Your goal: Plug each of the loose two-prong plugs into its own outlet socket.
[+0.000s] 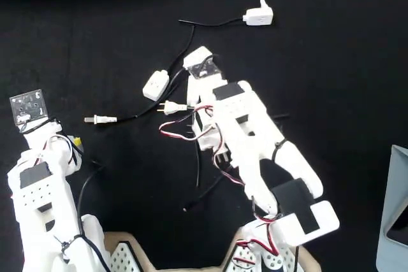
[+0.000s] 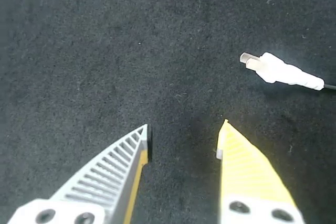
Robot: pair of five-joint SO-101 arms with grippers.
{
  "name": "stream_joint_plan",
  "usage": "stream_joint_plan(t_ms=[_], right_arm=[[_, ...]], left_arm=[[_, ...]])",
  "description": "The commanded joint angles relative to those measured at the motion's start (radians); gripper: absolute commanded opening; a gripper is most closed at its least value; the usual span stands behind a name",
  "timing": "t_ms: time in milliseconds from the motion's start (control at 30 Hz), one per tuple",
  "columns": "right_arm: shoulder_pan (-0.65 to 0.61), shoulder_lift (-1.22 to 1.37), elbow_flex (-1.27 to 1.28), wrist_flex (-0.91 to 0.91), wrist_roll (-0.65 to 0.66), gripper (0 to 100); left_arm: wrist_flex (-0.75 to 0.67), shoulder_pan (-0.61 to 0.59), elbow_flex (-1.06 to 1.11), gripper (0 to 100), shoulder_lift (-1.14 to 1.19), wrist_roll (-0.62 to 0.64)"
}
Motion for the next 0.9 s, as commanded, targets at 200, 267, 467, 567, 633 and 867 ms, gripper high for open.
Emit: stream_joint_plan(t_ms=[200, 267, 467, 567, 633, 867], right_arm=[[0.046, 0.076, -0.015, -0.058, -0.017, 16.6], [0.058, 0.111, -0.019, -0.068, -0.017, 16.6], [0.054, 0.168, -0.056, -0.063, -0.017, 16.2], [0.054, 0.168, -0.056, -0.063, -0.017, 12.9], [0.054, 0.165, -0.056, -0.063, -0.012, 7.4], [0.054, 0.099, -0.067, 0.018, -0.015, 9.0]], left_arm=[[-0.018, 0.013, -0.010, 22, -0.017, 0.003], [-0.018, 0.013, -0.010, 22, -0.017, 0.003], [-0.018, 0.013, -0.010, 22, -0.017, 0.003], [-0.018, 0.013, -0.010, 22, -0.017, 0.003], [-0.018, 0.013, -0.010, 22, -0.017, 0.003], [-0.018, 0.013, -0.010, 22, -0.017, 0.003]])
